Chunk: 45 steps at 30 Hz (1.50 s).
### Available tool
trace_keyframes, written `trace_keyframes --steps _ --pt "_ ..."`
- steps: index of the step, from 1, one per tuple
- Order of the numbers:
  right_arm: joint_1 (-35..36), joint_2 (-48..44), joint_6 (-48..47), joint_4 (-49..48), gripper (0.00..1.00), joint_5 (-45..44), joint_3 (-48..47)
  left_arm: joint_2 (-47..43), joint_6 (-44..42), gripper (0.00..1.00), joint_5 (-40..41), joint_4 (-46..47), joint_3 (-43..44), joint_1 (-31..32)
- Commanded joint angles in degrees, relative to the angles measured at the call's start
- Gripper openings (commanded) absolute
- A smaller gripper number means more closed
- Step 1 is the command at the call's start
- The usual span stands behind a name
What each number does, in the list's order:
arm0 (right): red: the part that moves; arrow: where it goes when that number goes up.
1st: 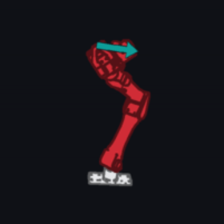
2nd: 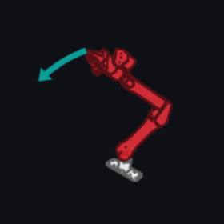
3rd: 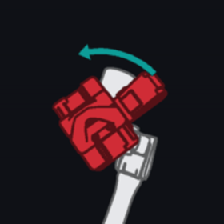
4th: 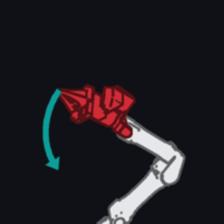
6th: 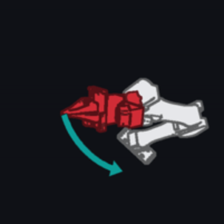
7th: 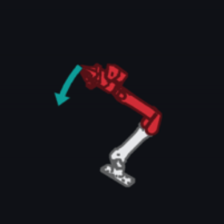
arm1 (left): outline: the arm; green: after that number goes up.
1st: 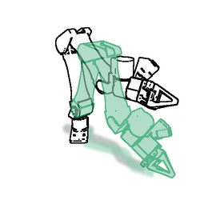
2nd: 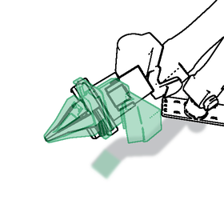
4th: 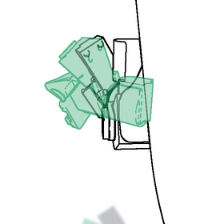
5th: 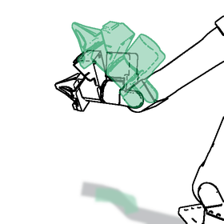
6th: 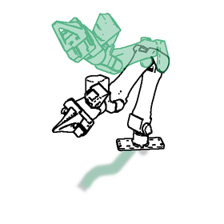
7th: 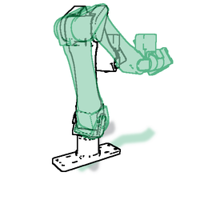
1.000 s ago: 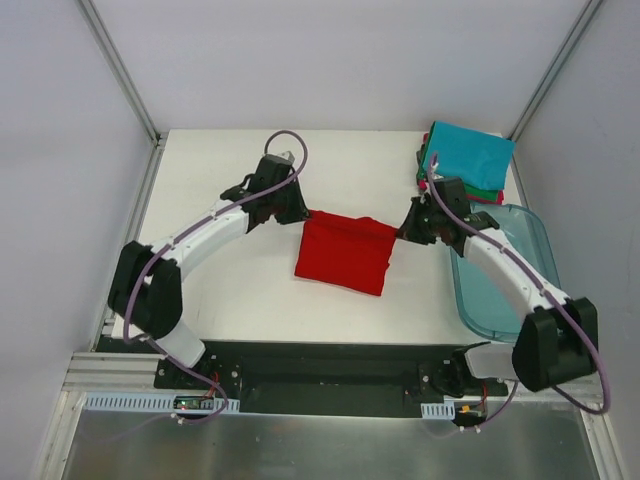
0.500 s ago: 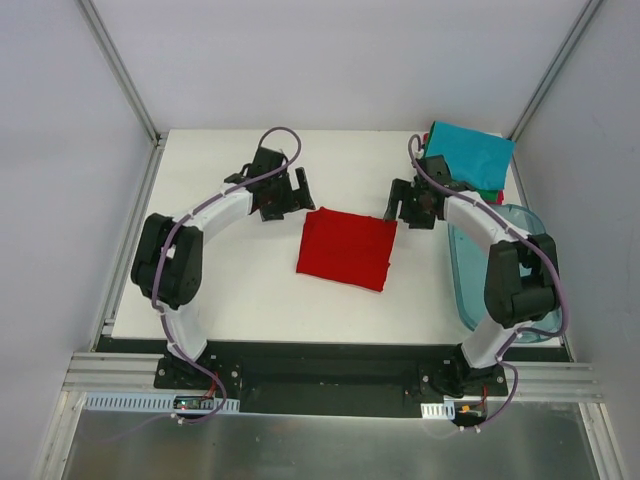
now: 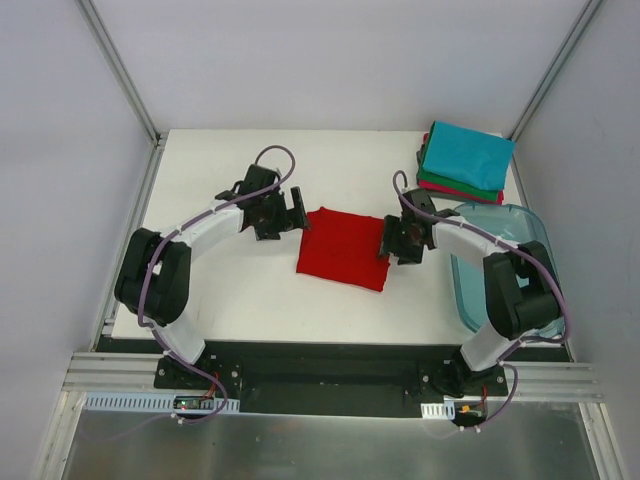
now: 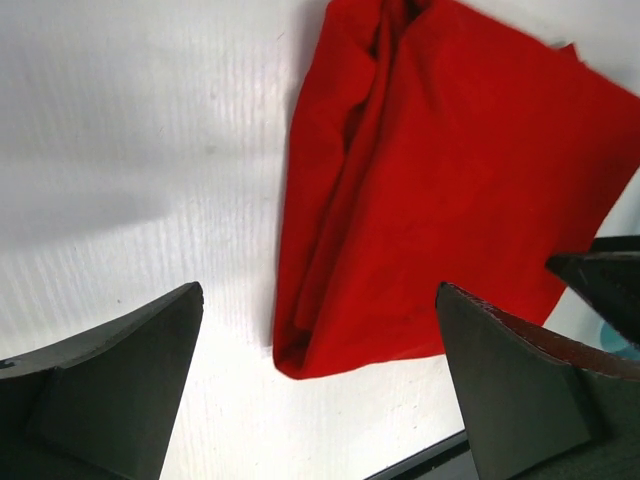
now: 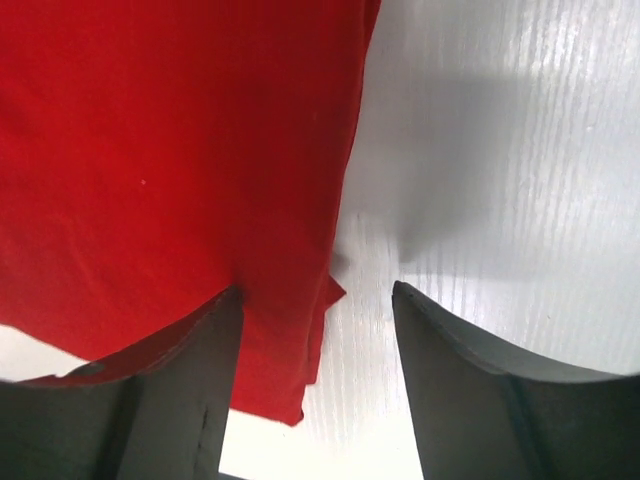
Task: Fold and stack the t-shirts
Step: Put the neatly folded tshirt into the corner of the board with the right arm
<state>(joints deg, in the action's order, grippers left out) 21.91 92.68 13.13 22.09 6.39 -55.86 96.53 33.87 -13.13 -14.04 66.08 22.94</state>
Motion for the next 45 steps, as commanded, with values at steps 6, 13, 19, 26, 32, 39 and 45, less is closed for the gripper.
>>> trace_keyframes --steps 6,13,19,26,32,39,45 --pt "5.68 8.38 2.08 -0.03 0.58 -5.34 -6.36 -7.40 0.14 0.99 1.26 -0.02 -6.14 0.27" --pt "10.34 18.31 -1.60 5.33 0.20 -12.80 -16.55 -13.73 1.20 0.99 5.12 -0.28 -10.53 -1.75" --pt "12.54 23.07 -15.99 11.57 0.01 -27.54 -29.64 -17.51 0.24 0.99 6.00 -1.77 -12.12 -4.39" --pt "11.31 24.38 -32.35 9.56 0.00 -37.50 -42.12 -20.59 -0.47 0.99 9.61 -3.01 -13.70 -6.94" --pt "9.29 26.67 -40.63 8.94 0.00 -40.23 -50.66 -22.09 -2.05 0.99 9.96 -3.80 -13.53 -8.08" --pt "5.52 30.09 -43.97 9.11 0.00 -44.44 -59.62 -21.56 -3.02 0.99 9.52 -4.15 -12.30 -8.61" --pt "2.44 30.98 -41.52 9.65 0.00 -42.18 -65.52 -21.21 -3.63 0.99 10.49 -4.85 -12.03 -8.88"
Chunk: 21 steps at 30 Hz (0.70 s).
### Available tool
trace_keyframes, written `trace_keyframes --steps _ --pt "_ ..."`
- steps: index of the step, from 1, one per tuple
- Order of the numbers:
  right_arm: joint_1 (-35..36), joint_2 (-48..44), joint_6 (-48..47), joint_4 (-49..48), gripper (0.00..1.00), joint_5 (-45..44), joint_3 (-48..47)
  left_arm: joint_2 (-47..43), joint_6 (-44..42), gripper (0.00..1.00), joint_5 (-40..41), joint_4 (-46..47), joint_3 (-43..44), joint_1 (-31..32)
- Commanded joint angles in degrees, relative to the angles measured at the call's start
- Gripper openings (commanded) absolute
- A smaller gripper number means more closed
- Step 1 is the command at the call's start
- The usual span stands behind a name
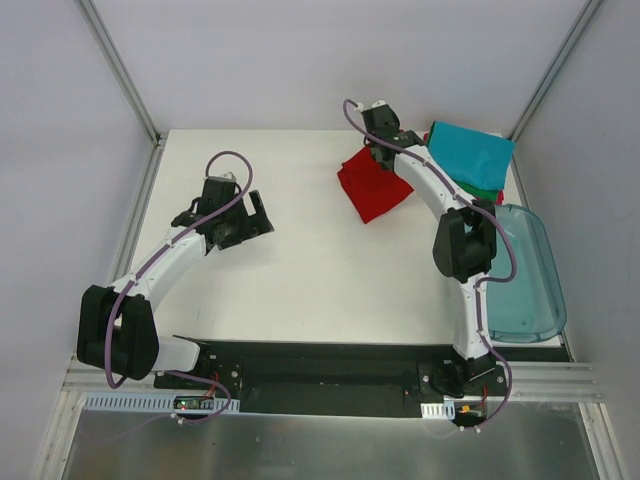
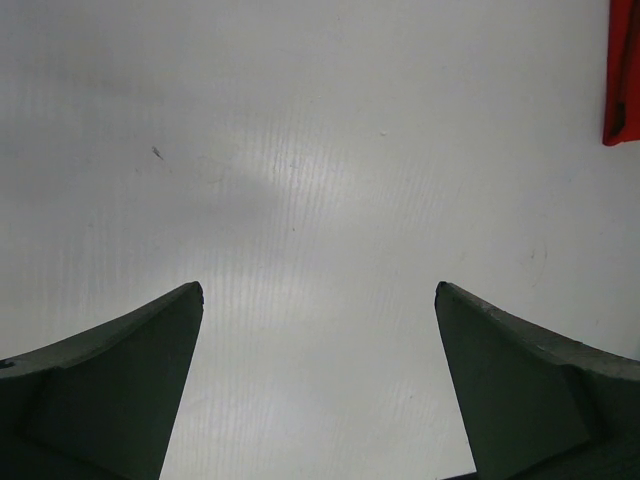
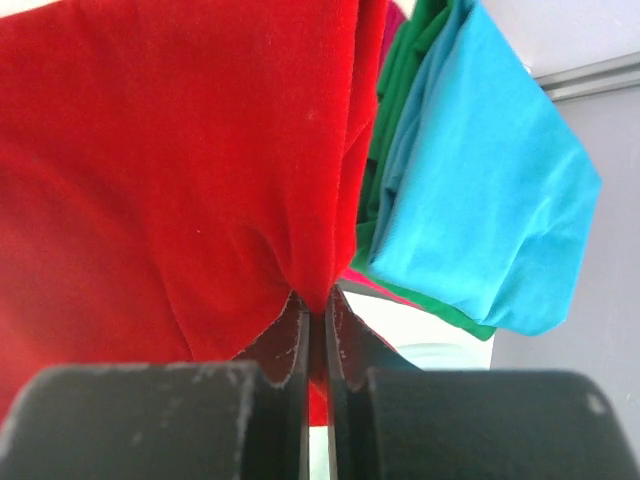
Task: Fold and stack the t-shirts
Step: Put the neatly folded tshirt into the corner of the board with the right arm
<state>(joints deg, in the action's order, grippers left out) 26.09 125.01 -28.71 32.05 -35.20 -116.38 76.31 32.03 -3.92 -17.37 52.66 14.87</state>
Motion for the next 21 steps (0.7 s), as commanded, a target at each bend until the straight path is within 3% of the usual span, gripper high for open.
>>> trace_keyframes --steps 1,5,9,21 --pt "-2.09 -1.87 1.28 -1.28 0.01 0.91 -4.48 -0.90 -1.80 0.99 1.29 -1.62 1.39 -0.90" --pt "-3.41 -2.58 2.69 -2.70 0.01 2.60 -5.43 -0.38 -2.24 0.99 1.46 -2.06 1.74 -1.07" --pt "-3.67 -2.14 3.31 -4.80 0.01 -6.26 -7.37 0.06 -2.41 0.99 2.25 -2.50 2.09 -1.25" --pt "-7.01 -1.88 4.37 -9.20 0.01 -10.76 -15.27 0.94 -2.59 0.99 3.22 -3.73 3.67 -1.87"
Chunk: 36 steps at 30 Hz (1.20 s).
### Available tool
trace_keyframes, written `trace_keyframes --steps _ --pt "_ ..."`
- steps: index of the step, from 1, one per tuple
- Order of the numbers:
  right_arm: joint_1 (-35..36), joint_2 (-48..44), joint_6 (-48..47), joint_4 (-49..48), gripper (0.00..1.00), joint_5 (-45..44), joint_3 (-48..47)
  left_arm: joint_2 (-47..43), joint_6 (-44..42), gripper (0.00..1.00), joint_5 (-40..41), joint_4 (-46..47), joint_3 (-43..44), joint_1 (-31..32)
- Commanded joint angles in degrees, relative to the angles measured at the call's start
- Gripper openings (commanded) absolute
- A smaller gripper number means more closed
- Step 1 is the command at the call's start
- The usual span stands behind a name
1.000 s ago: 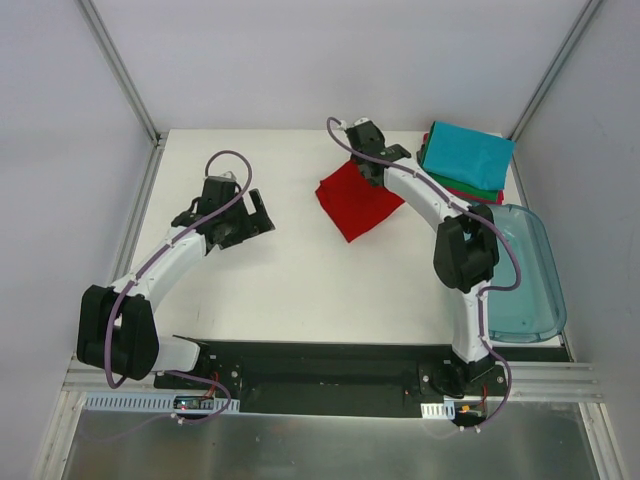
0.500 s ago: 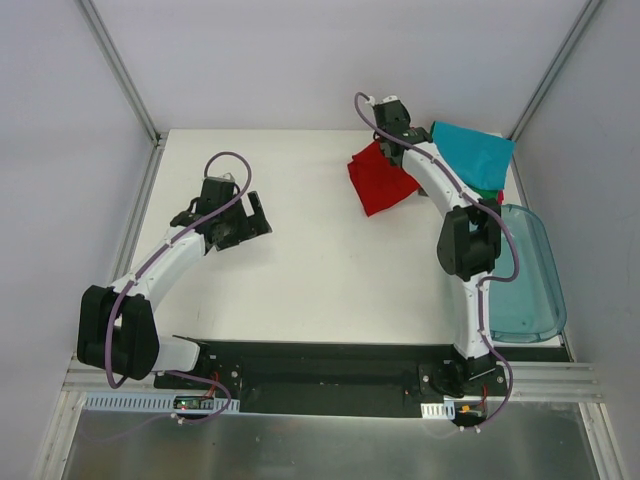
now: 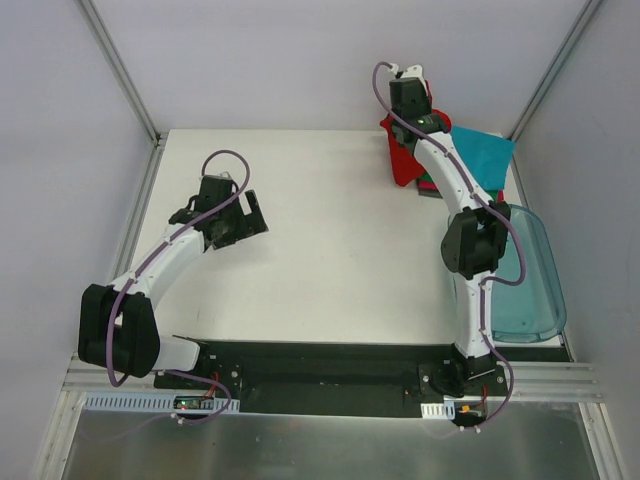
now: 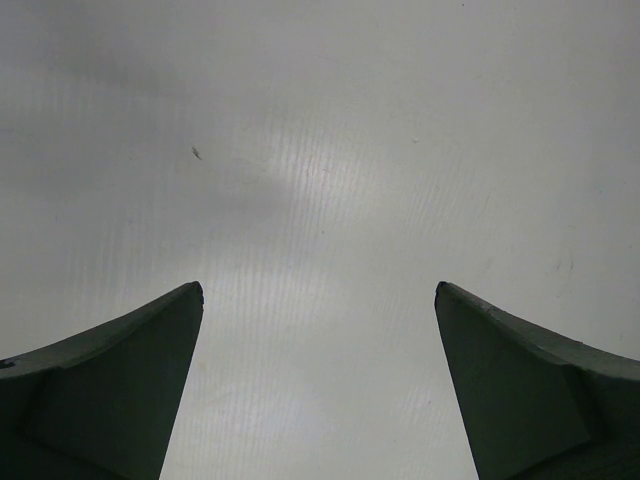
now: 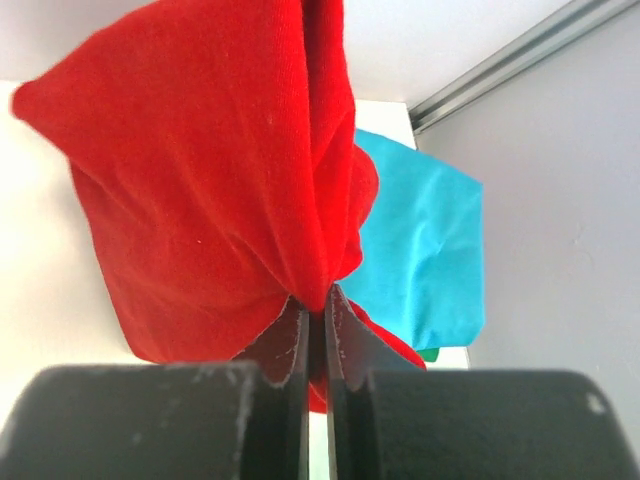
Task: Fold and stack the t-shirts
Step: Put the neatly folded tshirt into the corner of the board with the right arm
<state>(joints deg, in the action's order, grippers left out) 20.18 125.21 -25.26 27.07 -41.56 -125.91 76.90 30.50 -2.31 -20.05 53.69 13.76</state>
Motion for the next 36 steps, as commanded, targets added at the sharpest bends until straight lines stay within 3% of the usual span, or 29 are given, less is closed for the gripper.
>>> trace_keyframes --steps 1,15,36 --pt "-1.20 -1.90 0.56 -4.22 0.01 -4.75 -6.80 0.35 -1.06 0.99 1.69 -1.13 2.82 -0.75" --pt "-3.92 -3.74 2.67 -5.71 0.01 0.42 -11.99 0.79 -1.41 0.99 1.60 -1.74 4.40 -1.10" --pt "-10.08 -8.66 4.60 -5.19 0.01 3.32 -11.82 4.31 -0.09 0.99 -1.56 -2.18 7.04 -1.28"
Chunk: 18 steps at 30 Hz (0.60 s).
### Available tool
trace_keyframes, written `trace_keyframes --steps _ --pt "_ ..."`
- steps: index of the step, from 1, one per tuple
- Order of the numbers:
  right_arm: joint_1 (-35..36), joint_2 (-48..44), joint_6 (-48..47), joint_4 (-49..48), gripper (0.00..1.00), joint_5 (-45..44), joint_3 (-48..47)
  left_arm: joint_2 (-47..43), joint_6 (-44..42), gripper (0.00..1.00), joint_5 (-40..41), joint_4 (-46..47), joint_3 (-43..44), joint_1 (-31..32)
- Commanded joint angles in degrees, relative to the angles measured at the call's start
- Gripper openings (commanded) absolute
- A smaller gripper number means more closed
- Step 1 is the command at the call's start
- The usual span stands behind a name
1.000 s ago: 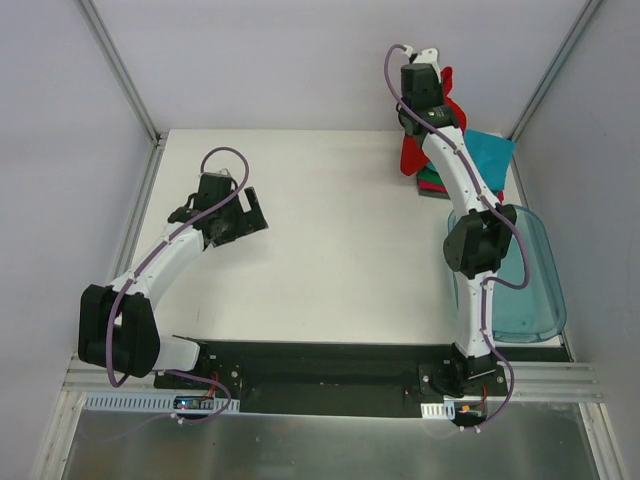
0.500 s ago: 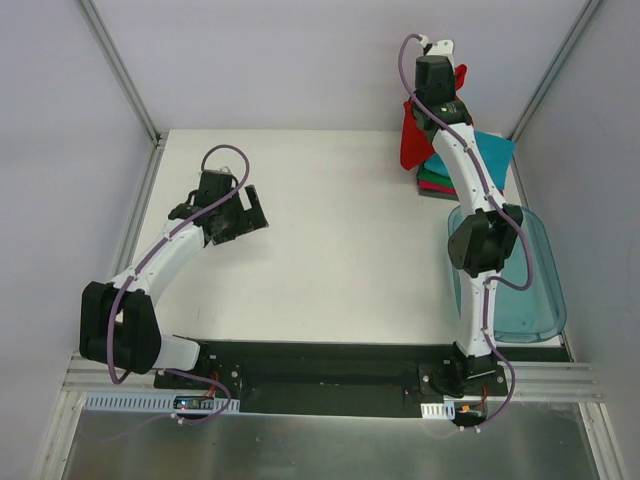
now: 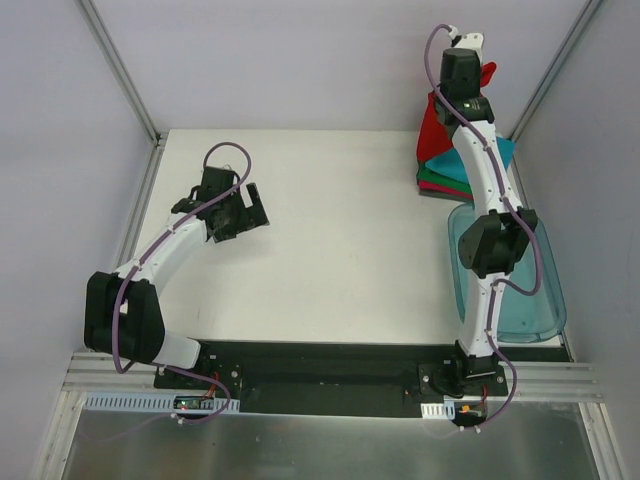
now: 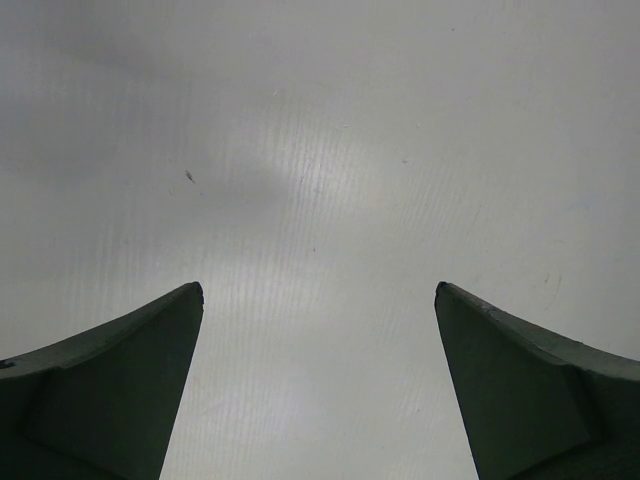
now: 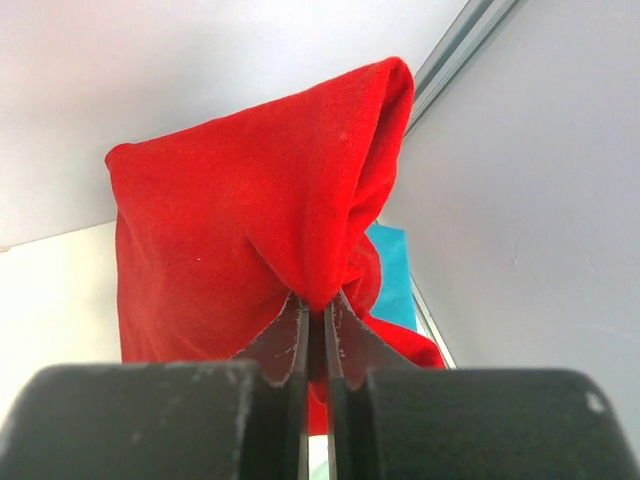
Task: Fold and stack the t-shirts
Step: Put the neatly folded tshirt into the corner of the board with the right arm
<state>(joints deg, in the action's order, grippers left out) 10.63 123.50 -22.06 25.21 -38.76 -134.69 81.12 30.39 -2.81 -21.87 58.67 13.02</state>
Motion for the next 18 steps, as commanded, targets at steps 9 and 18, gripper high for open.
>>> trace_keyframes --steps 9,18 --pt "-3.95 -6.17 5.63 -0.52 0.01 2.38 4.17 0.62 0.11 0.99 -1.41 -0.46 2.06 -0.54" --pt "-8.08 -1.78 7.74 0.54 0.01 2.64 7.16 1.93 -0.07 0.99 -1.32 -0.37 1.97 -0.54"
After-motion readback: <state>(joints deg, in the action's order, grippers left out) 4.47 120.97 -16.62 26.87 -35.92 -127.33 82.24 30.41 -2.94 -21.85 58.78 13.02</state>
